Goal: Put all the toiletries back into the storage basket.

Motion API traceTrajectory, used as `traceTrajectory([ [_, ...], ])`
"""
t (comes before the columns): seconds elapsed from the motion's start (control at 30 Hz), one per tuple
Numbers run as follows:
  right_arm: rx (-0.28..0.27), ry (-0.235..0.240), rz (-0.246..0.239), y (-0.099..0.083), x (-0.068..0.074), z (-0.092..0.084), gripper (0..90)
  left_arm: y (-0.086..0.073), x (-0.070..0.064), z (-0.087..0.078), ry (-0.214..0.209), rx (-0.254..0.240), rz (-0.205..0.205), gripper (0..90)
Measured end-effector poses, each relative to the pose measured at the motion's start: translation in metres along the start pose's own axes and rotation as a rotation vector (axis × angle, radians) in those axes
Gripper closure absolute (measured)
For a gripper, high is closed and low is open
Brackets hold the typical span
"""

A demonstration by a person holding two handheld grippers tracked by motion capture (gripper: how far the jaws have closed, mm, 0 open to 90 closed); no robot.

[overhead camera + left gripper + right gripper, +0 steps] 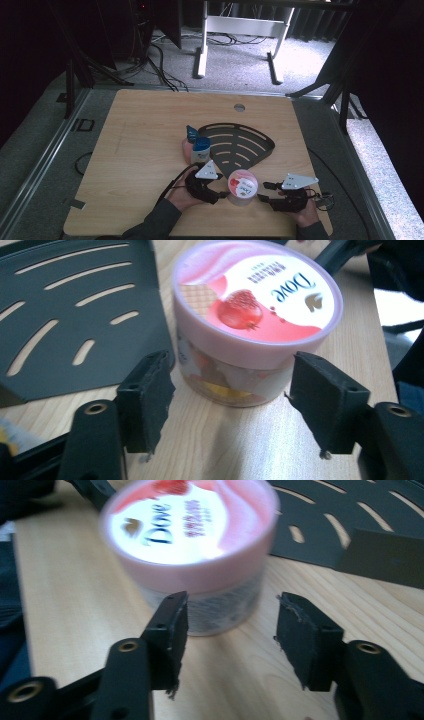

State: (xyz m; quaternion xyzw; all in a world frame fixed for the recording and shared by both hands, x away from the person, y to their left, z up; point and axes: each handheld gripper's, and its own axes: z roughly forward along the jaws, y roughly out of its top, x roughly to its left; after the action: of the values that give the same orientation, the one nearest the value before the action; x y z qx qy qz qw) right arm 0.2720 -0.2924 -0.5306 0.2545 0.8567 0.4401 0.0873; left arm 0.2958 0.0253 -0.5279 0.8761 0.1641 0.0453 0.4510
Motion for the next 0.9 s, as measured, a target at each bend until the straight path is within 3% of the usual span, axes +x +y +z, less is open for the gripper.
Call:
traceTrajectory([
  [0.33, 0.02, 0.019, -0.062, 0.004, 0.009, 0.01, 34.7, 0.002, -0.006, 0.011, -0.02, 0.009, 0.045, 29.4],
  [0.47, 0.028, 0.03, -0.074, 0.006, 0.012, 0.015, 30.8, 0.002, -0.009, 0.014, 0.005, 0.03, 0.075, 26.7],
  [0.9, 0.036, 0.033, -0.085, 0.007, 0.012, 0.026, 22.1, 0.002, -0.012, 0.023, 0.03, 0.054, 0.09, 22.1],
])
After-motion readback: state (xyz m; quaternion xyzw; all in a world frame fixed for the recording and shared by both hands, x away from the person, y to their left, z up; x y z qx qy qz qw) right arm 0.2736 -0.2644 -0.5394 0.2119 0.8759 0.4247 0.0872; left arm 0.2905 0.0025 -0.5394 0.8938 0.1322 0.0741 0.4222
